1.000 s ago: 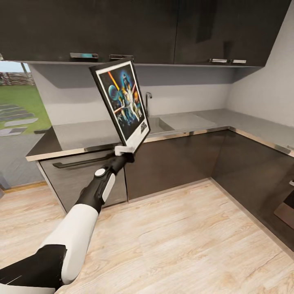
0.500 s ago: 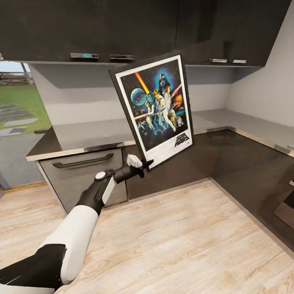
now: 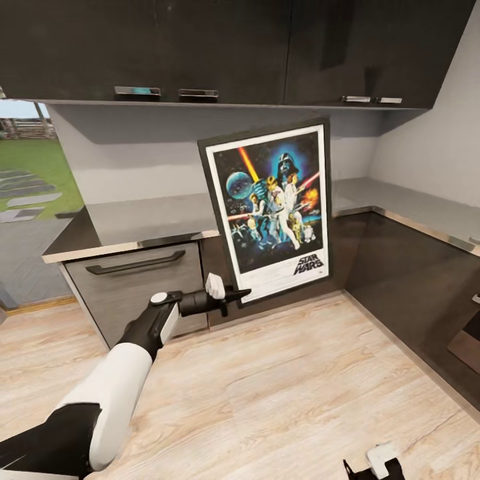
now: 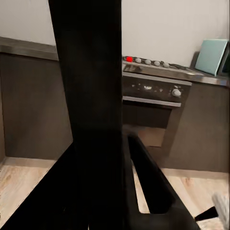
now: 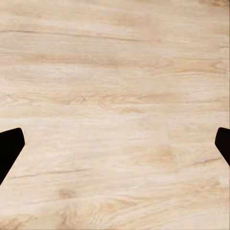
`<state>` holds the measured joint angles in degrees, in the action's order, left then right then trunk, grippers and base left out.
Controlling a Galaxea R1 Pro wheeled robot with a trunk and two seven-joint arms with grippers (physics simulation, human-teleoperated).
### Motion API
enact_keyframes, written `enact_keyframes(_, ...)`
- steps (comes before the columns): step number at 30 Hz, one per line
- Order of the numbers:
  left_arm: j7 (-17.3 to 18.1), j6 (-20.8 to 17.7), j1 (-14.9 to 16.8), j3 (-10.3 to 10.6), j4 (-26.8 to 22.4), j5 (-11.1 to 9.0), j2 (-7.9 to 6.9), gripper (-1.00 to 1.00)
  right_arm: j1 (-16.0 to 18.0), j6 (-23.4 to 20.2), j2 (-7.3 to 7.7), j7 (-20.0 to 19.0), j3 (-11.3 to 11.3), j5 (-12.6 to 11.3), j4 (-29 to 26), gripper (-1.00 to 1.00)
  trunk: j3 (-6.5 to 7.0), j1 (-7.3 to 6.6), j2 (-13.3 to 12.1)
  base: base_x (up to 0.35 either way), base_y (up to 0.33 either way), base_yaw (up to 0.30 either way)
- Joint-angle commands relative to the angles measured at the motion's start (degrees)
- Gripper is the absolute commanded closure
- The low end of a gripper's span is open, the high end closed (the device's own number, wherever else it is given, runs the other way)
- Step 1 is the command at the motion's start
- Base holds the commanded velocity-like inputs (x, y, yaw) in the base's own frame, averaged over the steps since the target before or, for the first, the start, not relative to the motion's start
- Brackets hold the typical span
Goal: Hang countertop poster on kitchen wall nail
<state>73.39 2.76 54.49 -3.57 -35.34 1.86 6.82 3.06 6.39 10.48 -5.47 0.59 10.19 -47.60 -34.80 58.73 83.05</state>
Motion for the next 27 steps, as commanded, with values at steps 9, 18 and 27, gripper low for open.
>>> enact_keyframes(9, 3.2, 0.4, 0.0, -0.1, 0.3, 0.5, -0.97, 1.00, 0.3, -5.3, 1.83, -20.1, 10.0, 0.3, -13.0, -1.00, -0.05, 0.00, 0.0, 0.000, 0.000, 0.000)
enact_keyframes(18, 8.6, 0.3, 0.0, -0.1, 1.1, 0.7, -1.14, 1.00, 5.5, -20.6, 2.01, -35.8, 14.7, 0.2, -25.6, -1.00, -0.05, 0.00, 0.0, 0.000, 0.000, 0.000)
enact_keyframes(27, 13.4, 0.6, -0.1, 0.0, 4.8, 1.0, -1.94, 1.00, 15.5, -29.3, 3.28, -46.7, 15.4, 0.3, -27.0, -1.00, -0.05, 0.00, 0.0, 0.000, 0.000, 0.000)
